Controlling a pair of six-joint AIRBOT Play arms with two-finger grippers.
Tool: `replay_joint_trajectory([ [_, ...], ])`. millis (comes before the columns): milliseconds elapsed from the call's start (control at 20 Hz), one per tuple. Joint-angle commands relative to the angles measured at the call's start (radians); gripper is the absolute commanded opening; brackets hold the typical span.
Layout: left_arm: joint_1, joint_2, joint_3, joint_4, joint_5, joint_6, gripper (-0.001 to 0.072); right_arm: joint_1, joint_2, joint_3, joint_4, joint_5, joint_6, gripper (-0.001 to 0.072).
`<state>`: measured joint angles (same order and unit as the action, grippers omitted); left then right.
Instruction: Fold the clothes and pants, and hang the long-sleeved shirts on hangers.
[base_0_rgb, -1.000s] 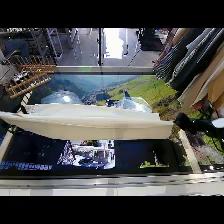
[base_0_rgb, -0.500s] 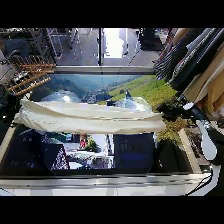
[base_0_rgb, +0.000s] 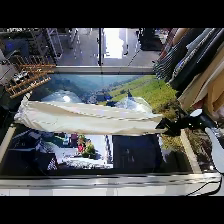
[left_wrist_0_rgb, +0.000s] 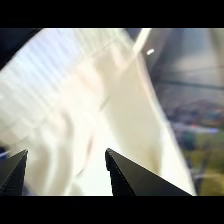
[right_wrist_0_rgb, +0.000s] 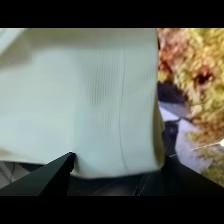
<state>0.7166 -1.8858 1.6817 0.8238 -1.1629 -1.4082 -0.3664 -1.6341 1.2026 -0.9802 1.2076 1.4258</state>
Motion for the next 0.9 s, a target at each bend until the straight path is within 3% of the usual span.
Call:
replay_joint_trajectory([
  [0, -0.026, 0.008, -0.012, 0.216, -0.127, -0.059, 0.0493, -0.008, 0.126, -0.23, 0.093, -0.043, -0.015, 0.06],
  [300, -0.125, -0.026, -0.019, 0.246, 0.016, -0.151, 0.0511, 0.014, 0.139, -0.32, 0.426, -0.323, -0.029, 0.0608],
  [350, -0.134, -0.03, -0.019, 0.246, 0.039, -0.171, 0.0511, 0.029, 0.139, -0.319, 0.454, -0.356, -0.029, 0.0649],
  [450, -0.142, -0.035, -0.019, 0.246, 0.07, -0.175, 0.0511, 0.069, 0.129, -0.32, 0.451, -0.388, -0.019, 0.0653],
  [600, -0.143, -0.053, -0.019, 0.246, 0.083, -0.2, 0.051, 0.127, 0.099, -0.32, 0.379, -0.403, 0.078, 0.0649],
  [650, -0.143, -0.061, -0.019, 0.245, 0.084, -0.21, 0.0497, 0.143, 0.096, -0.32, 0.356, -0.418, 0.116, 0.061],
  [700, -0.143, -0.07, -0.019, 0.245, 0.085, -0.209, 0.045, 0.159, 0.096, -0.32, 0.343, -0.44, 0.15, 0.0519],
  [800, -0.143, -0.085, -0.019, 0.213, 0.084, -0.208, 0.0026, 0.189, 0.096, -0.317, 0.349, -0.498, 0.197, 0.0099],
  [850, -0.143, -0.087, -0.019, 0.165, 0.095, -0.207, 0.0011, 0.202, 0.097, -0.307, 0.361, -0.531, 0.212, 0.0019],
])
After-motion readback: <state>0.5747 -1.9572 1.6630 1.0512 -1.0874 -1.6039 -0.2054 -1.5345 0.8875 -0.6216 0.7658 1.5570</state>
